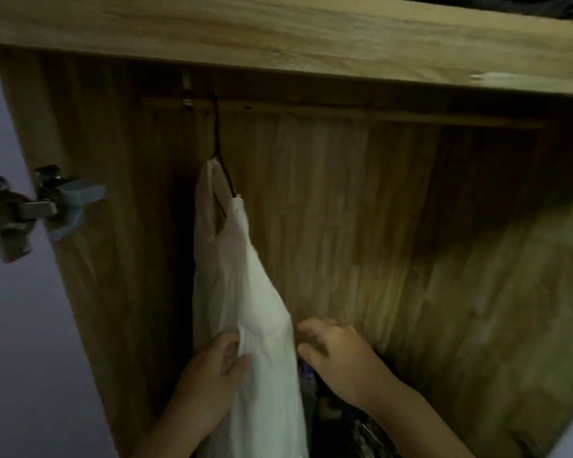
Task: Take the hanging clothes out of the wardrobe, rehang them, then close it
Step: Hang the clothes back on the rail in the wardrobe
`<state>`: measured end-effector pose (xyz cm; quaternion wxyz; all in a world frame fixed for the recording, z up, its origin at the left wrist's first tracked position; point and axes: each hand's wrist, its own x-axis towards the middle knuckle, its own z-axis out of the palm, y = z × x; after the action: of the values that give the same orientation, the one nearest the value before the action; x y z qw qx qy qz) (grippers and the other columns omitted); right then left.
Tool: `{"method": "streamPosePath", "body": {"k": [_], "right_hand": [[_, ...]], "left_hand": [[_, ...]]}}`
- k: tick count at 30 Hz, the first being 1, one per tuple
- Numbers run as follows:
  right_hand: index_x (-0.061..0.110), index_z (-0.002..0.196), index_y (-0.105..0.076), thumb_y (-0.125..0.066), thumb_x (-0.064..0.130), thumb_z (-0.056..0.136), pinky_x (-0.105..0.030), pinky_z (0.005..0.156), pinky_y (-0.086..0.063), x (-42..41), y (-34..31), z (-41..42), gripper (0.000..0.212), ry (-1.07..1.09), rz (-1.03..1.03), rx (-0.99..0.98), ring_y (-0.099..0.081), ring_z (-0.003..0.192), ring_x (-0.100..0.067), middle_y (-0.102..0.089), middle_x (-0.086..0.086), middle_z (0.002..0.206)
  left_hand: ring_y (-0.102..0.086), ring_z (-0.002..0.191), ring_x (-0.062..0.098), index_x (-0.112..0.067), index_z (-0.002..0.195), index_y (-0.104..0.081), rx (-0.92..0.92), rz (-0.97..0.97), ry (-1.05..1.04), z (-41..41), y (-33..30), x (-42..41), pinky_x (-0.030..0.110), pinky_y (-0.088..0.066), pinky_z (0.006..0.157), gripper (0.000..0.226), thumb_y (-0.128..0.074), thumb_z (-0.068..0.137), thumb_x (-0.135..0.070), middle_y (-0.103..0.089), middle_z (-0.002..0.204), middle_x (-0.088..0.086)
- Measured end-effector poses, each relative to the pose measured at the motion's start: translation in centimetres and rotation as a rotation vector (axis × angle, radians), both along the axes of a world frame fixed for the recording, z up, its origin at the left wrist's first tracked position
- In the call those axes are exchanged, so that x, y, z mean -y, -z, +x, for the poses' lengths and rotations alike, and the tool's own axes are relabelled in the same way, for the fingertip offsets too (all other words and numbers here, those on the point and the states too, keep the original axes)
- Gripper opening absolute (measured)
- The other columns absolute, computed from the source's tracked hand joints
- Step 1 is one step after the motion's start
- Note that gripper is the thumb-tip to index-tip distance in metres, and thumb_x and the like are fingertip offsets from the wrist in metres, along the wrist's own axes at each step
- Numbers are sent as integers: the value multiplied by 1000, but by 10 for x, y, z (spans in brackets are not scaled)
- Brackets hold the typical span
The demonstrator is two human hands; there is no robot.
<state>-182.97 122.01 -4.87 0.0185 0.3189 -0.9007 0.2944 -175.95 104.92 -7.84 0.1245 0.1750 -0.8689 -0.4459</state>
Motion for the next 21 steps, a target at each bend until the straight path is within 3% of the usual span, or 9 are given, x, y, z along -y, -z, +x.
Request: {"method": "streamPosePath", "body": {"k": [4,9,14,18,21], "right_hand": [[24,129,-50,-46,29,97,-19,92,-40,-37,2,16,33,32,92,91,-50,110,-8,-57,4,123],[24,128,-51,-45,31,97,-23,90,-42,-77,3,37,32,65,155,139,-52,106,-11,-57,3,118],[21,126,-51,-47,29,96,-25,91,-42,-131,17,72,32,63,183,191,-51,108,-13,-55,5,107],[20,127,-51,-49,29,95,-20,87,-42,-183,34,105,33,80,222,294,-54,108,-13,-60,1,118],[16,120,-56,-50,26,94,-22,85,-45,-224,47,134,29,124,219,314,-60,100,-15,-65,-3,110]], "left_hand": [[-53,115,18,-21,125,-50,0,-44,-26,6,-1,-18,32,-41,101,32,-52,93,-24,-53,129,1],[-52,112,14,-23,120,-52,24,-98,26,23,0,-46,27,-41,97,27,-51,93,-28,-53,125,-5],[-52,98,5,-30,112,-51,20,-166,161,50,12,-95,18,-42,88,19,-53,93,-30,-54,114,-10],[-56,98,6,-25,112,-54,52,-198,323,73,24,-151,18,-43,88,20,-55,92,-26,-56,107,-8],[-55,101,4,-28,113,-52,134,-211,451,91,33,-193,14,-42,88,20,-54,92,-28,-56,112,-9]]}}
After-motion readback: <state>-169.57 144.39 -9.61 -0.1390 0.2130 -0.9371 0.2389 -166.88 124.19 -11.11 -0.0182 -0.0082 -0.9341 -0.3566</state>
